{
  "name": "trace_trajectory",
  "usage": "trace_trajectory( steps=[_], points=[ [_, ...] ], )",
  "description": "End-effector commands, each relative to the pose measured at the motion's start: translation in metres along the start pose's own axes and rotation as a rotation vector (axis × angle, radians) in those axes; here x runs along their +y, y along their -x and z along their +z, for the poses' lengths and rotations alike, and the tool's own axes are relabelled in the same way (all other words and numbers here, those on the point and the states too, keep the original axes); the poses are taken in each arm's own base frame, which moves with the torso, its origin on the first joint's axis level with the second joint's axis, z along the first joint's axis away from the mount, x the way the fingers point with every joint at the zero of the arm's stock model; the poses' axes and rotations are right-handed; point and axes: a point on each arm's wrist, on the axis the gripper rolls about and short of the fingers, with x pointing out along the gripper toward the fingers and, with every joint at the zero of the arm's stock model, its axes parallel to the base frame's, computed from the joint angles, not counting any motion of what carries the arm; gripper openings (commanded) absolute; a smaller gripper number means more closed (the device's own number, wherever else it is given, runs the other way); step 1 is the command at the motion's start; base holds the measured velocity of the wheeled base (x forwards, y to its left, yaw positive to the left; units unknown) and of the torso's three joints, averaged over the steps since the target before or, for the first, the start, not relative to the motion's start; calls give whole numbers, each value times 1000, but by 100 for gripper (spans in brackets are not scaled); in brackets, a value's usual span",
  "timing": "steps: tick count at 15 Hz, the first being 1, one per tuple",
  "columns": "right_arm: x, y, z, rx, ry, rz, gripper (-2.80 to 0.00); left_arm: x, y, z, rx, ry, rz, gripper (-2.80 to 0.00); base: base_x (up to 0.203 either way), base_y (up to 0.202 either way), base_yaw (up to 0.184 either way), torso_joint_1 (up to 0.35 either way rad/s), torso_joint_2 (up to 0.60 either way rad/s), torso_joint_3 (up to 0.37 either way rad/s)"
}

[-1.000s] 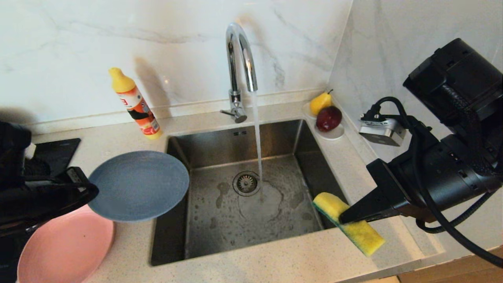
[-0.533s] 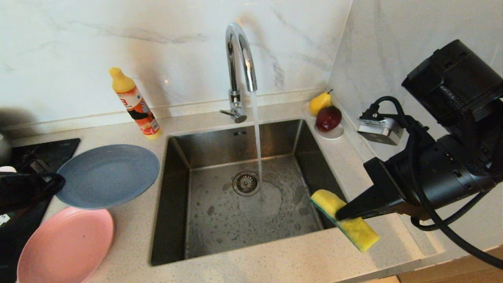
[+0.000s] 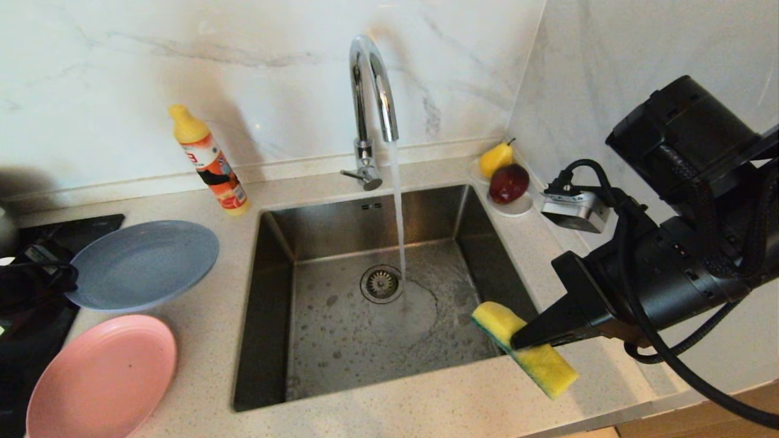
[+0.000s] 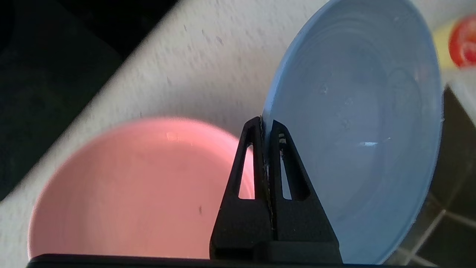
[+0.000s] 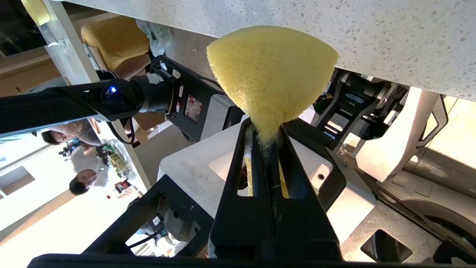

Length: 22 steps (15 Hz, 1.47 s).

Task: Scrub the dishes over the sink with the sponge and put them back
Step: Place the plate on the table

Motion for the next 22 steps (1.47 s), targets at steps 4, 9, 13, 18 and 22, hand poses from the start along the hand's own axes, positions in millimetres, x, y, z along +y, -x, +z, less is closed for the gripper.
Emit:
trace_trajectory(
  steps=[4,9,13,18,22],
  points=[
    [-5,1,-4,6,-18,-12,-280,17,-26,14,16,39,45,-280,0,0,0,0,0,0],
    [-7,0,-2,-9,-17,-7,-280,26,-42,27,13,48,57,-280,0,0,0,0,0,0],
    [-8,-1,-3,-2,-21,-11,-280,31,-62,34,33,53,53,-280,0,0,0,0,0,0],
    [-10,-2,-4,4,-24,-14,-280,36,-80,47,54,67,-10,-280,0,0,0,0,0,0],
    [-10,-2,-4,5,-25,-14,-280,33,-88,56,52,46,-45,-280,0,0,0,0,0,0]
  ],
)
